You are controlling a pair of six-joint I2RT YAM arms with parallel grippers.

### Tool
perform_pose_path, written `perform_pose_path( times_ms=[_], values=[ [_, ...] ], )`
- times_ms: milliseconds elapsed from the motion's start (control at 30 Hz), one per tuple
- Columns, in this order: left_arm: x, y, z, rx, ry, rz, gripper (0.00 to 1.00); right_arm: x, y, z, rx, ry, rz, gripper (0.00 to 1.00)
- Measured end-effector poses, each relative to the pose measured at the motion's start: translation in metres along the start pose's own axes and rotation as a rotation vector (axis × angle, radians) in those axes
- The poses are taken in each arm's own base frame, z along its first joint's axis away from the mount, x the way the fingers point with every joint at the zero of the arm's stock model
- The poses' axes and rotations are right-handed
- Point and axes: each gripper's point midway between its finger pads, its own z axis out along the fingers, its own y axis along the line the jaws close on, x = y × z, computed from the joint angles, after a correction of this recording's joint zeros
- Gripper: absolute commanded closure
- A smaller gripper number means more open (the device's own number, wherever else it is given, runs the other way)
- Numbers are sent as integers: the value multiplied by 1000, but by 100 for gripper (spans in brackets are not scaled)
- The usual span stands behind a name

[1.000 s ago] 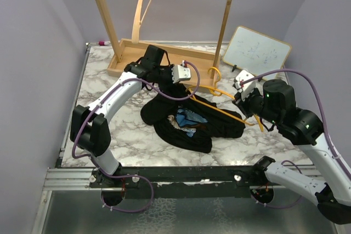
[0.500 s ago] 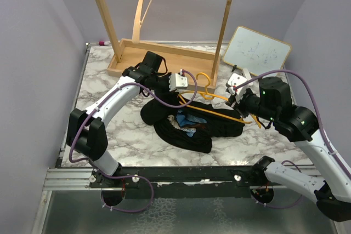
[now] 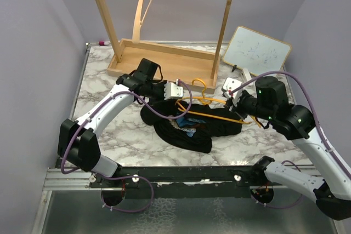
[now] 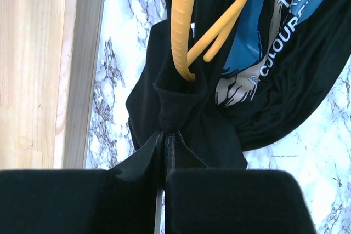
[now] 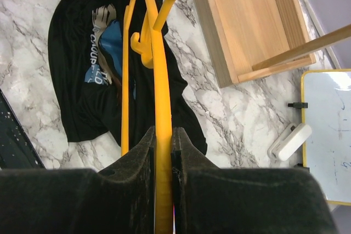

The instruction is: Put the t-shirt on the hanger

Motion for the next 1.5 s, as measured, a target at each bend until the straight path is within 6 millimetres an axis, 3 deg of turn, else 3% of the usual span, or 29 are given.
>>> perform_pose_path(
  times_ms=[267,500,800,1033,1300,1400,1500],
  values=[
    [0,-10,1,10,-2,26,100,5,1,11,-25,19,-36,99],
    [19,-21,10,19,31,-6,100,-12,-8,7,-17,-1,-72,99],
    [19,5,3,-90,-13,-206,100,-27,-10,-7,-9,18,78,99],
    [8,21,1,-124,-77,-346,100,-22,-37,-12,176,97,278,99],
    [-10,29,0,-110,-156,-458,100,3,-96,39,252,187,514,99],
    [-14,27,0,-99,-173,-489,100,-1,-121,51,237,133,578,99],
    [-14,29,-1,-101,-182,-504,100,-18,-129,64,162,56,589,99]
  ],
)
